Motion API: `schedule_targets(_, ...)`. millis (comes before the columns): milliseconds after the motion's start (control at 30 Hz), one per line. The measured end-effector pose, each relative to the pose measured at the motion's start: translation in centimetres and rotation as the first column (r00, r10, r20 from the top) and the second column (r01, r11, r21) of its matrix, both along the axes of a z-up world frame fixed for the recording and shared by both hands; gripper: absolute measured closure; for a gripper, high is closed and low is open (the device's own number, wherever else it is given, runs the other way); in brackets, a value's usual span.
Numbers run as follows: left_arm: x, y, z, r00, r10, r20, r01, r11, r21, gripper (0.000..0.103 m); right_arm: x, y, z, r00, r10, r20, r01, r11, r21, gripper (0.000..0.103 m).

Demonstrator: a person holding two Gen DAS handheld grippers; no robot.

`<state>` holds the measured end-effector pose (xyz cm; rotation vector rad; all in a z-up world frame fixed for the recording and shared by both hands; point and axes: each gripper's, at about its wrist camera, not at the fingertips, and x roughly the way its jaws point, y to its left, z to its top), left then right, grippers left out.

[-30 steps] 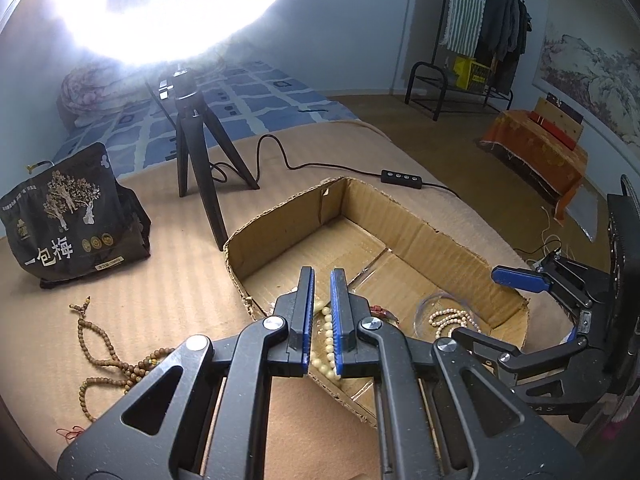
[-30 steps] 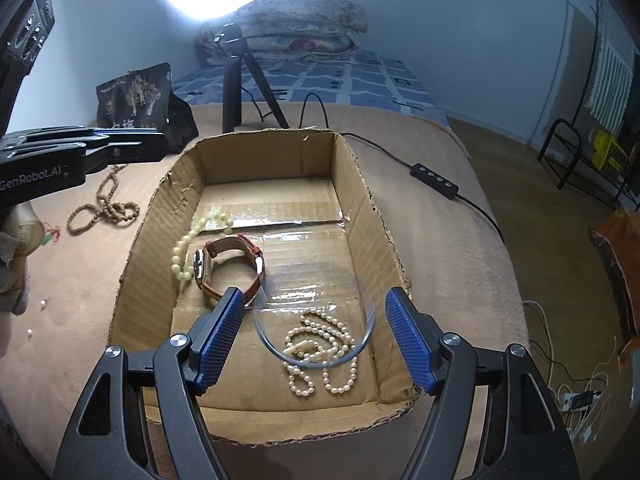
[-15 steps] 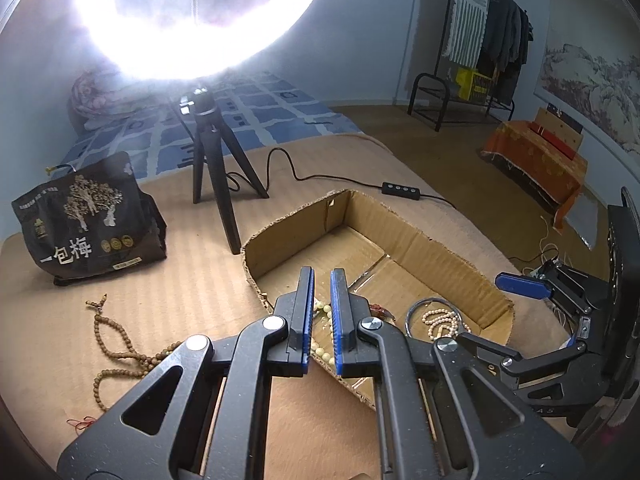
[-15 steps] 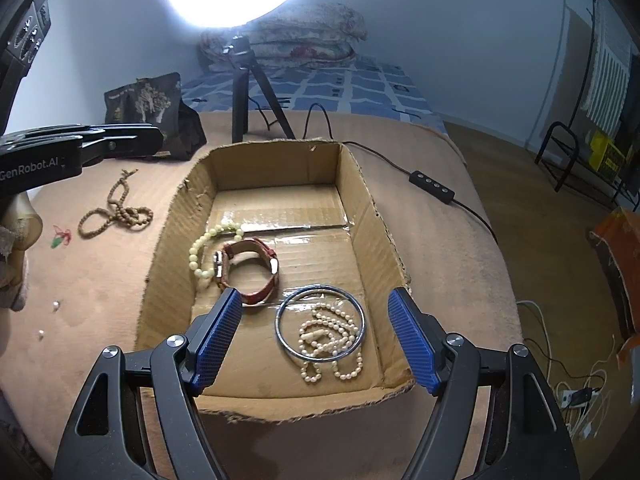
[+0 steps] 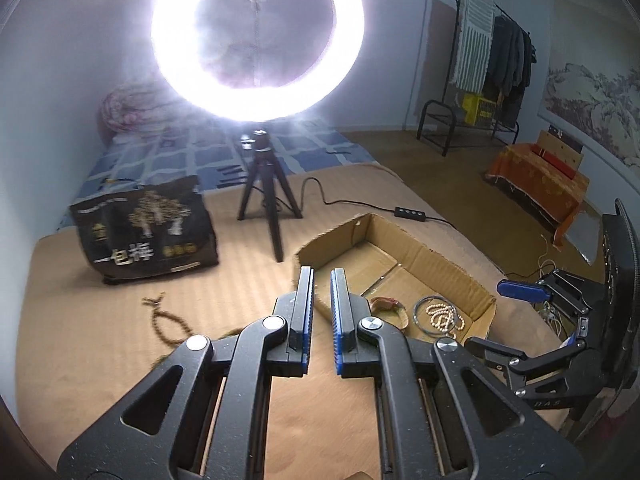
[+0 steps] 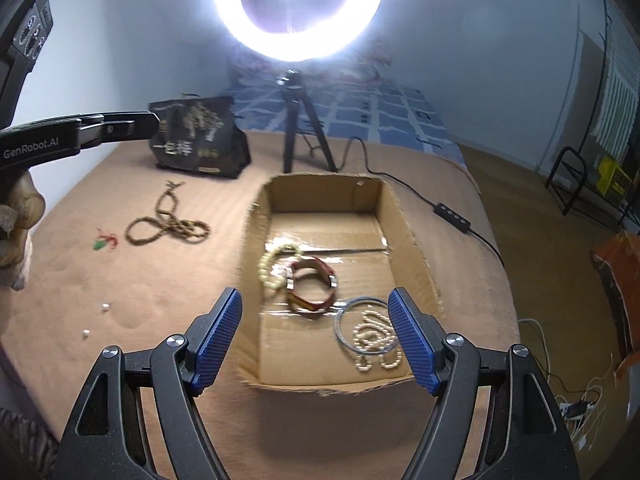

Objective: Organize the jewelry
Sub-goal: 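Move both tools back toward the loose pearls on the blanket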

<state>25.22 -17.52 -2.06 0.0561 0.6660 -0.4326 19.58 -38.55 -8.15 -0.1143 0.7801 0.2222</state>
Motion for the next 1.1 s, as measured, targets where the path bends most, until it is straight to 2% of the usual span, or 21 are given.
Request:
schedule_targets(67,-1.0,1.7,0.5,1.000,0.012,0.008,-0.012,1.000,-0.001,0.094,-0.5,1.0,0.5,1.000,0.024,0.005,-0.024,1.000,0.002,0.028)
schedule_targets(167,-2.4,4.3,1.0,0.999,0.035,0.019,-0.035,0.999,-0.007,0.078,-1.2,2.4,0.9,0.998,0.054,0.012,-0.054,0.999,0.001,0.028)
schedule_targets(467,-6.3,11.4,-0.1,0.995,0.104,-0.005,-0.104,0.994,-0.025,0.078,-2.0,6.5,0.7,0.991,0.132,0.011,-0.132,0.990,0.041,0.028)
schedule_targets(600,-8.1,13.8,-2.0,0.992,0.121,-0.042,-0.122,0.992,-0.040,0.078,-2.2,8.3,0.2,0.986,0.167,0.004,-0.167,0.985,0.053,0.028)
schedule_targets(733,-9.5,15.4,-4.9,0.987,0.119,-0.108,-0.128,0.988,-0.087,0.078,-2.2,10.2,-0.6,0.977,0.213,-0.005,-0.213,0.975,0.065,0.028)
schedule_targets(833,-10.4,15.7,-7.1,0.983,0.106,-0.150,-0.120,0.989,-0.091,0.078,-2.1,11.7,-1.7,0.969,0.246,-0.021,-0.244,0.967,0.073,0.037)
schedule_targets(933,-11.5,15.7,-9.2,0.979,0.082,-0.186,-0.100,0.991,-0.093,0.078,-2.1,13.1,-2.8,0.959,0.281,-0.040,-0.277,0.957,0.087,0.039)
schedule_targets(1033,-12.2,15.4,-10.8,0.974,0.053,-0.220,-0.077,0.992,-0.101,0.078,-1.9,14.3,-4.0,0.948,0.311,-0.062,-0.304,0.947,0.099,0.048)
schedule_targets(1100,-12.5,15.2,-11.8,0.970,0.036,-0.239,-0.061,0.993,-0.100,0.078,-1.7,15.1,-4.7,0.941,0.328,-0.077,-0.319,0.941,0.109,0.050)
